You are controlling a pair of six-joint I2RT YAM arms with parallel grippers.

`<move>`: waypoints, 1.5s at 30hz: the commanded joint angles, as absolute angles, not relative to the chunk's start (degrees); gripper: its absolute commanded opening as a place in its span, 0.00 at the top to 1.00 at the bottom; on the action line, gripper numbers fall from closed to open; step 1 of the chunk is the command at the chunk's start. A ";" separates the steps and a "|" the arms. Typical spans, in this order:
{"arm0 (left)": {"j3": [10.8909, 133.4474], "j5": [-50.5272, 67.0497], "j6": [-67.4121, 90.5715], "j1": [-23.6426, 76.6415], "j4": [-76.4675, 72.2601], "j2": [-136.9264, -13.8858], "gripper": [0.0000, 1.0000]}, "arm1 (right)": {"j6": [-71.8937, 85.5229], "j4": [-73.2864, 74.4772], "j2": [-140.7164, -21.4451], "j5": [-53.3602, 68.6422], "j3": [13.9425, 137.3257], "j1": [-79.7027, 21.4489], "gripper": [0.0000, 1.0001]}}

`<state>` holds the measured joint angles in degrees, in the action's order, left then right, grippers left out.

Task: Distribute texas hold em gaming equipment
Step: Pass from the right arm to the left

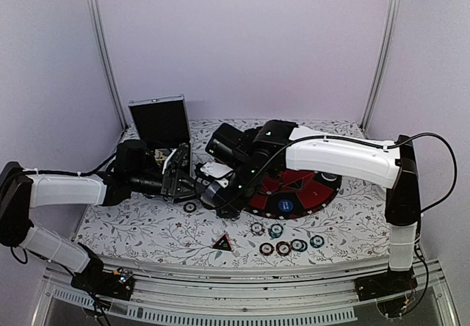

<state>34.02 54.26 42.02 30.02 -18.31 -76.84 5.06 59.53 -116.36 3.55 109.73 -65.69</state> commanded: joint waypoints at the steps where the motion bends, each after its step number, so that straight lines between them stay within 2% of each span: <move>1: 35.87 53.13 40.89 30.91 -18.07 -78.35 0.19 | 4.39 58.31 -117.88 3.41 111.80 -66.75 0.80; 7: 36.54 53.27 39.41 32.13 -17.48 -80.06 0.21 | 3.72 58.06 -118.65 3.46 112.66 -67.24 0.79; 11: 37.41 53.66 37.12 32.17 -14.29 -82.33 0.26 | 2.90 58.59 -119.46 2.96 113.70 -67.56 0.79; 20: 39.68 55.02 29.26 32.99 -5.17 -84.11 0.46 | 0.98 60.51 -121.30 1.33 115.15 -67.96 0.79; 25: 39.48 55.14 27.17 33.20 -3.61 -85.72 0.63 | 0.62 61.70 -122.35 1.18 117.44 -68.09 0.79; 31: 39.38 57.60 27.59 33.63 -4.89 -85.74 1.00 | -1.80 62.01 -122.46 0.67 117.83 -68.34 0.79; 37: 38.58 56.54 27.83 33.93 -4.83 -81.95 1.00 | -1.17 60.92 -120.90 -1.94 115.92 -68.30 0.79; 38: 38.31 55.62 28.33 33.85 -4.95 -81.01 1.00 | -0.95 60.65 -120.40 -2.48 115.39 -68.30 0.74; 42: 36.25 51.38 32.83 33.58 -11.14 -75.14 1.00 | 1.94 58.29 -116.50 -6.84 111.60 -68.32 0.14; 43: 35.54 50.44 33.94 33.57 -13.04 -73.41 1.00 | 2.59 57.14 -114.94 -7.82 110.23 -68.23 0.02; 45: 34.79 48.06 35.29 33.55 -15.75 -69.58 1.00 | 4.04 54.04 -111.38 -8.71 106.87 -68.10 0.01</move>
